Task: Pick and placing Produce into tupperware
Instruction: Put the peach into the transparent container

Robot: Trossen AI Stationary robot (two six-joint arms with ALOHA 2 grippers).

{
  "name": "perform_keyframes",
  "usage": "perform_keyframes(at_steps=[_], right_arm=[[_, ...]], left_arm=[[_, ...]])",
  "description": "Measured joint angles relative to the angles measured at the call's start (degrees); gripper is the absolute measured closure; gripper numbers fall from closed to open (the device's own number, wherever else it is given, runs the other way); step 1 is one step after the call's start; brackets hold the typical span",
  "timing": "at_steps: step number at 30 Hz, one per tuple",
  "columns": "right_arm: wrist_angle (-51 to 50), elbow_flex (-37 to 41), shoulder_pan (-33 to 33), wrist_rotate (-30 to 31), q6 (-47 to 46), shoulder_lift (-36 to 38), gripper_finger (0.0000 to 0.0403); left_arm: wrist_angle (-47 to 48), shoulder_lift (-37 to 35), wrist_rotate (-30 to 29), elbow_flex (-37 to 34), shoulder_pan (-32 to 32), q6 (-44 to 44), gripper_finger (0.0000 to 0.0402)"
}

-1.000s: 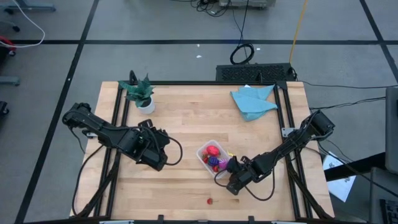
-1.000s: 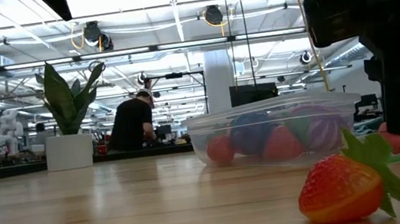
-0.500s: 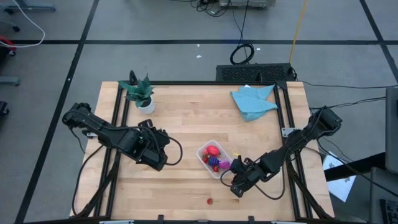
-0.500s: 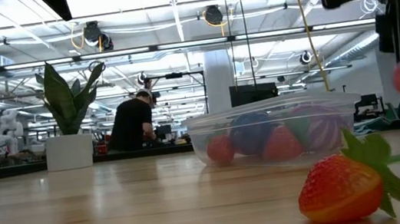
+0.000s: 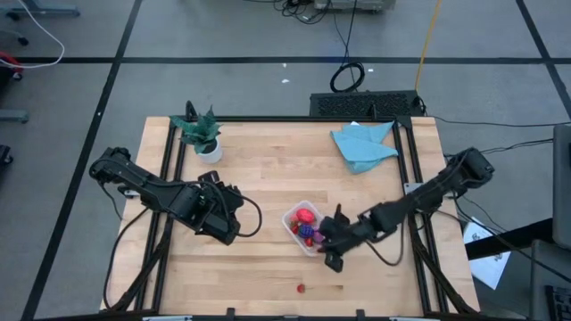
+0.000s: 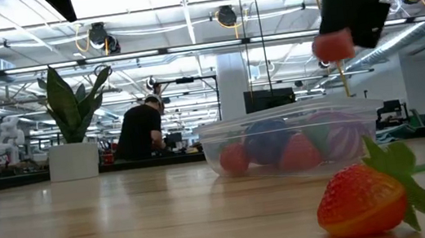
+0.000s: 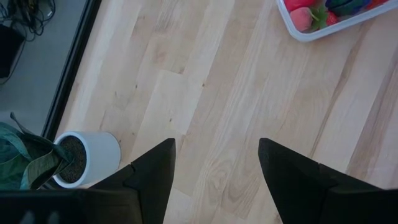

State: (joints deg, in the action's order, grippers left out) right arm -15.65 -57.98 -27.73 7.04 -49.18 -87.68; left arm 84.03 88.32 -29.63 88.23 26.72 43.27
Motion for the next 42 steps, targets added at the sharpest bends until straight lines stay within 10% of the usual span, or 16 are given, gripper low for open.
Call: perform_keyframes(at_steps=[11, 42], right_arm=[[-6.32, 0.04, 10.19, -7.34, 9.46, -0.09, 0.0321], [1.7, 0.09, 10.91, -13.31, 12.79, -6.01, 0.0316]], left_arm=[[-0.02, 0.0, 0.02, 0.0, 0.0, 0.39, 0.0165], [-0.26, 0.02, -0.46, 0.02, -0.07, 0.52, 0.0165]])
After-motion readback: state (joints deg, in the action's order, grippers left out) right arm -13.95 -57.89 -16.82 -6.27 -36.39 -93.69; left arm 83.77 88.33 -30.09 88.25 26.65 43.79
